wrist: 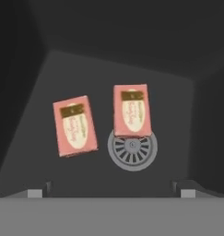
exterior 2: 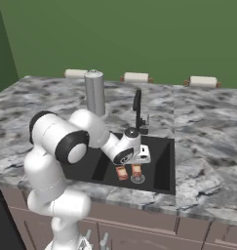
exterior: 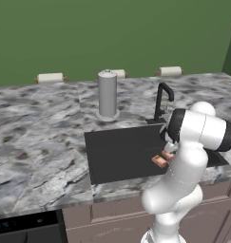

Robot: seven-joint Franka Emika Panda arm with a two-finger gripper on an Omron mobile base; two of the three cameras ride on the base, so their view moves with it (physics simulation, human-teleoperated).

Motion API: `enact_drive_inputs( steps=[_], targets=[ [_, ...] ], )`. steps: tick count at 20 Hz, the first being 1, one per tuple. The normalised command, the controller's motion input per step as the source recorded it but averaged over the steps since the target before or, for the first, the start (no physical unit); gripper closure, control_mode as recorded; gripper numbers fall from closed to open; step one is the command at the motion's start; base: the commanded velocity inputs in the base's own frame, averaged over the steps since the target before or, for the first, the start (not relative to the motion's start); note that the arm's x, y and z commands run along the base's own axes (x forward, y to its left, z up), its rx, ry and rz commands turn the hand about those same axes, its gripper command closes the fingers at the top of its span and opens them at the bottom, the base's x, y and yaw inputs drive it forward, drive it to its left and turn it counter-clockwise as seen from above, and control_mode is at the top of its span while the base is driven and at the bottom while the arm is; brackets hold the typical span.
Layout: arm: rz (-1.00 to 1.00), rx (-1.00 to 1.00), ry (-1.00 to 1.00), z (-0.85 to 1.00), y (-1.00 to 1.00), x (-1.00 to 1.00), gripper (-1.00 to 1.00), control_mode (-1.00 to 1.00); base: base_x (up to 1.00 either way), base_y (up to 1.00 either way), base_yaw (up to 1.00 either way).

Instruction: Pick up the bar soap and bar soap from the sink, and place them back in the cabinet, and close the cabinet doors.

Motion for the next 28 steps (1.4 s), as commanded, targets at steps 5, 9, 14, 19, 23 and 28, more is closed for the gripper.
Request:
enact_drive_inputs(
  steps=[5, 9, 14, 19, 23, 28],
  targets=[
    [0.00, 0.00, 0.00, -0.21, -0.02, 0.16, -1.00, -1.00, 0.00, 0.00, 0.00],
    [0.00, 0.00, 0.00, -0.24, -0.07, 0.22, -1.00, -1.00, 0.00, 0.00, 0.00],
    [0.00, 0.00, 0.00, -0.17, -0.07, 0.14, -1.00, -1.00, 0.00, 0.00, 0.00],
    [0.00, 0.00, 0.00, -0.17, -0.07, 0.18, -1.00, -1.00, 0.00, 0.00, 0.00],
    [0.00, 0.00, 0.00, -0.23, -0.02, 0.27, -1.00, -1.00, 0.00, 0.00, 0.00],
    [0.00, 0.00, 0.00, -0.22, 0.00, 0.26, -1.00, -1.00, 0.00, 0.00, 0.00]
  ],
)
